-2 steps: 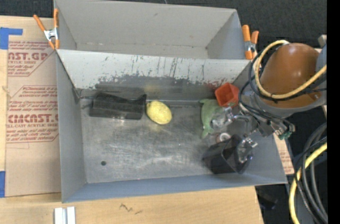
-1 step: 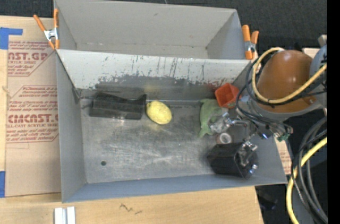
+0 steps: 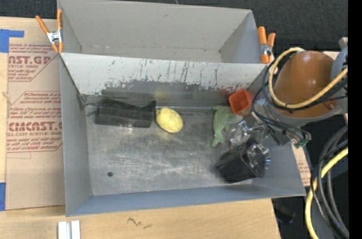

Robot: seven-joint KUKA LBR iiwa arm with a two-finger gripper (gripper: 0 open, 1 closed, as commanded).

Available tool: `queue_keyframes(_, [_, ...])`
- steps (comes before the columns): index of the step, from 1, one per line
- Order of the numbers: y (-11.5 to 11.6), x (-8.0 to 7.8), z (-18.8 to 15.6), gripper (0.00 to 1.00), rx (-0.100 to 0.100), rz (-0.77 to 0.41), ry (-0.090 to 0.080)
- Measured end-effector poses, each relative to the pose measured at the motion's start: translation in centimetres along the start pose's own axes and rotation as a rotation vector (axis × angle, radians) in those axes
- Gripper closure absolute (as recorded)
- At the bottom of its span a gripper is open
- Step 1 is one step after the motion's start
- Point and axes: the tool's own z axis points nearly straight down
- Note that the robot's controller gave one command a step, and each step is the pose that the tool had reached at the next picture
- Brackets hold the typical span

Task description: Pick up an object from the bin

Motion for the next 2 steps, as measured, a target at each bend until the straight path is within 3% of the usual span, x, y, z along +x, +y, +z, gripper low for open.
queue_keyframes(2, [0.16, 0.16, -0.41, 1.00, -0.007, 0.001, 0.008])
